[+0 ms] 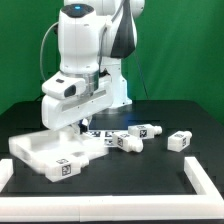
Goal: Assemble one leg
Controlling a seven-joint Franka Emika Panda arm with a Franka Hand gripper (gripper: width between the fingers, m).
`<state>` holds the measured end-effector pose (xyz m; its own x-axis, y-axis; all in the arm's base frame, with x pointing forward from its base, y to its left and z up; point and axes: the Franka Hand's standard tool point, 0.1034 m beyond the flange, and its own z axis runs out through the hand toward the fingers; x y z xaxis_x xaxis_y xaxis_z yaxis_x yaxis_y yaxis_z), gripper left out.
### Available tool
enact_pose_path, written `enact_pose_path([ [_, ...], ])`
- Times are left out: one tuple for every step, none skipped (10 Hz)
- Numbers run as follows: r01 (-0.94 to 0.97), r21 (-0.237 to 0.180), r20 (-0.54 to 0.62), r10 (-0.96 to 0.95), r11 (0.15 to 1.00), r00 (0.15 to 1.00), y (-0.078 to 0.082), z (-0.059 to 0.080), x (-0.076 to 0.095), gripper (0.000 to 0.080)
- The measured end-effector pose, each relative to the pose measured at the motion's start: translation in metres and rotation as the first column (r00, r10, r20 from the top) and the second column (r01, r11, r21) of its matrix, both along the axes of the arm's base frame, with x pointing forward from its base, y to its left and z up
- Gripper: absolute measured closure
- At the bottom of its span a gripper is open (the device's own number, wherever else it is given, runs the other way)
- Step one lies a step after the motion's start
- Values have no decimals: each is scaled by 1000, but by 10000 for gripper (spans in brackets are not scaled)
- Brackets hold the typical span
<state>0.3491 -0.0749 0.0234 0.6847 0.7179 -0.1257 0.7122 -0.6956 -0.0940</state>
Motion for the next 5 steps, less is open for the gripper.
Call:
enact_pose_path([
  [0, 0, 0, 0, 1000, 1000, 0, 0, 0, 752],
  [0, 0, 0, 0, 1000, 1000, 0, 0, 0, 752],
  [0, 0, 0, 0, 1000, 1000, 0, 0, 0, 752],
  [0, 0, 0, 0, 1000, 1000, 0, 0, 0, 752],
  [0, 0, 0, 0, 1000, 1000, 0, 0, 0, 752],
])
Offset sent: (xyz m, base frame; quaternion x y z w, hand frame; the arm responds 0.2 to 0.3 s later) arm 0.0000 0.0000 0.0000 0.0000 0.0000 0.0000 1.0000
